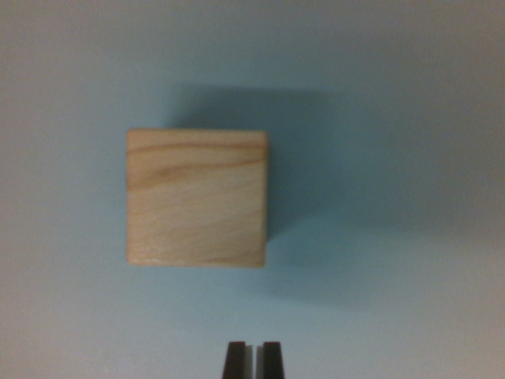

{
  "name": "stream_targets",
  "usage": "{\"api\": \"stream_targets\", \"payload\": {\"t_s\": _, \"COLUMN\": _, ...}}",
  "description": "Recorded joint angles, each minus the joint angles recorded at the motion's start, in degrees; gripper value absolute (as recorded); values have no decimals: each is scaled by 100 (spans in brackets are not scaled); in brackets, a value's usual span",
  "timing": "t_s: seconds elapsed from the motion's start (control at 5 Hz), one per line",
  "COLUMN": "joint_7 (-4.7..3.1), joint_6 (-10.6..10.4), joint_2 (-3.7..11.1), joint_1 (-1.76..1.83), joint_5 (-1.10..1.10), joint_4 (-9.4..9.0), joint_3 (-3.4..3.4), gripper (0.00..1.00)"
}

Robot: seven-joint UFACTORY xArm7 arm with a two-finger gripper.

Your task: Push wooden cube

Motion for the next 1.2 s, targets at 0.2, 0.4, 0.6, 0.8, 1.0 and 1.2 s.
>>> {"api": "stream_targets", "payload": {"t_s": 0.2, "joint_7": 42, "joint_6": -169, "joint_2": 58, "joint_1": 27, "joint_5": -9, "joint_4": -117, "joint_3": 32, "gripper": 0}}
{"api": "stream_targets", "payload": {"t_s": 0.4, "joint_7": 42, "joint_6": -169, "joint_2": 58, "joint_1": 27, "joint_5": -9, "joint_4": -117, "joint_3": 32, "gripper": 0}}
{"api": "stream_targets", "payload": {"t_s": 0.6, "joint_7": 79, "joint_6": -315, "joint_2": 108, "joint_1": 51, "joint_5": -17, "joint_4": -218, "joint_3": 59, "gripper": 0}}
{"api": "stream_targets", "payload": {"t_s": 0.8, "joint_7": 79, "joint_6": -315, "joint_2": 108, "joint_1": 51, "joint_5": -17, "joint_4": -218, "joint_3": 59, "gripper": 0}}
{"api": "stream_targets", "payload": {"t_s": 1.0, "joint_7": 109, "joint_6": -434, "joint_2": 149, "joint_1": 70, "joint_5": -23, "joint_4": -300, "joint_3": 82, "gripper": 0}}
{"api": "stream_targets", "payload": {"t_s": 1.2, "joint_7": 109, "joint_6": -434, "joint_2": 149, "joint_1": 70, "joint_5": -23, "joint_4": -300, "joint_3": 82, "gripper": 0}}
